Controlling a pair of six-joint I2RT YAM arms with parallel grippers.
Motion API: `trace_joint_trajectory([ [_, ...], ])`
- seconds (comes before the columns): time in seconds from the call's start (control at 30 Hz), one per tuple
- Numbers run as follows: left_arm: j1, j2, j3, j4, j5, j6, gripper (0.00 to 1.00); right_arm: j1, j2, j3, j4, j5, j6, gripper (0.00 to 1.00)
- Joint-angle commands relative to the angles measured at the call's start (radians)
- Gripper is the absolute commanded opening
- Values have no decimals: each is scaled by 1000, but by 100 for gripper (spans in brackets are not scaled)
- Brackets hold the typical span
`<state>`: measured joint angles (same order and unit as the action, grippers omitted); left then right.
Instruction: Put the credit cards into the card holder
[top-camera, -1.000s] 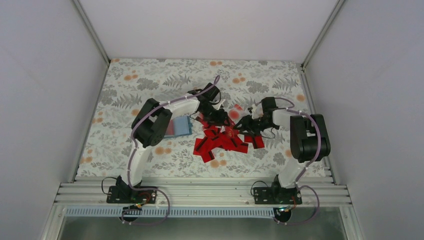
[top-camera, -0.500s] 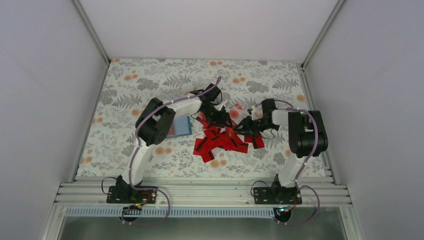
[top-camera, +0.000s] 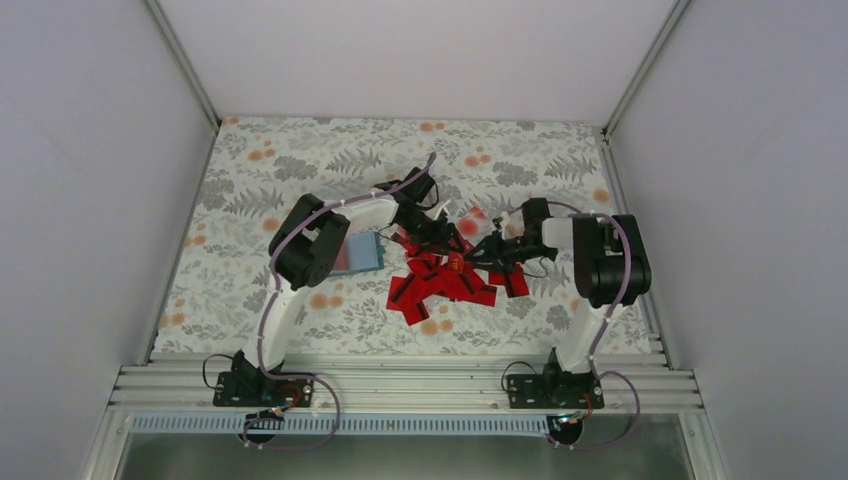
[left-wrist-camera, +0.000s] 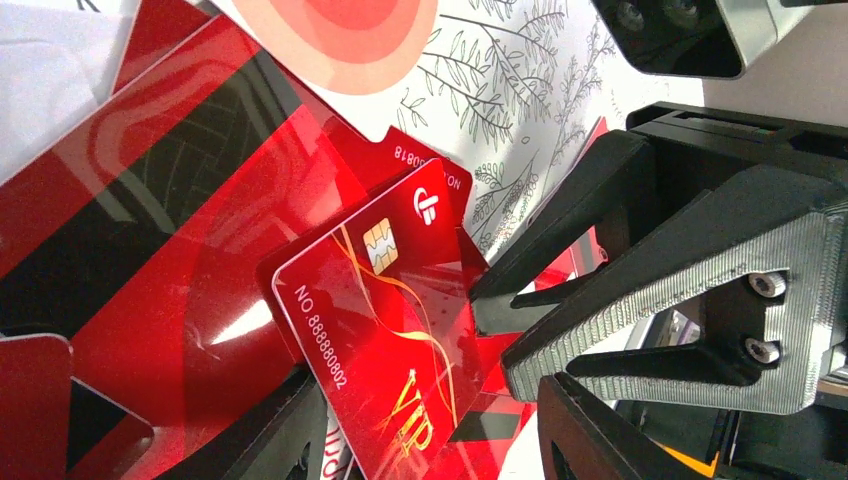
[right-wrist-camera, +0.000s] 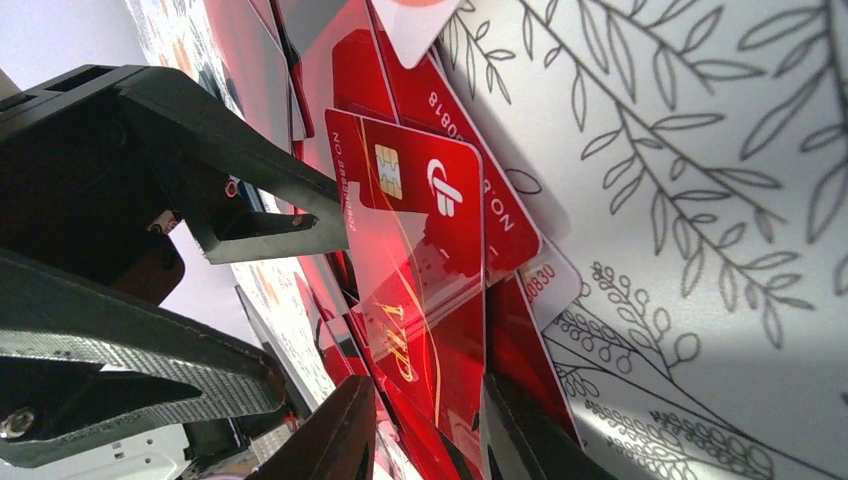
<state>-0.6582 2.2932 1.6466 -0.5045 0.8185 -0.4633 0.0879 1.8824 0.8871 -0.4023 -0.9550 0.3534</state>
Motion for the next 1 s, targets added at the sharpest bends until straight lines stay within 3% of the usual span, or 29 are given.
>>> trace_joint_trajectory([
  [0.0,-34,18,-25,44,79,-18,53,10,78,-22,5,148,-10,28],
  [0.33,-31,-1,-50,84,99,-29,39,22,110,-2,14,139,-4,27],
  [0.7,-16,-10,-80,85,24,-63,28,25,108,-21,14,152,-11,27],
  [0.97,-8,-20,-80,78,-20,-71,27,25,115,-25,7,161,-17,27],
])
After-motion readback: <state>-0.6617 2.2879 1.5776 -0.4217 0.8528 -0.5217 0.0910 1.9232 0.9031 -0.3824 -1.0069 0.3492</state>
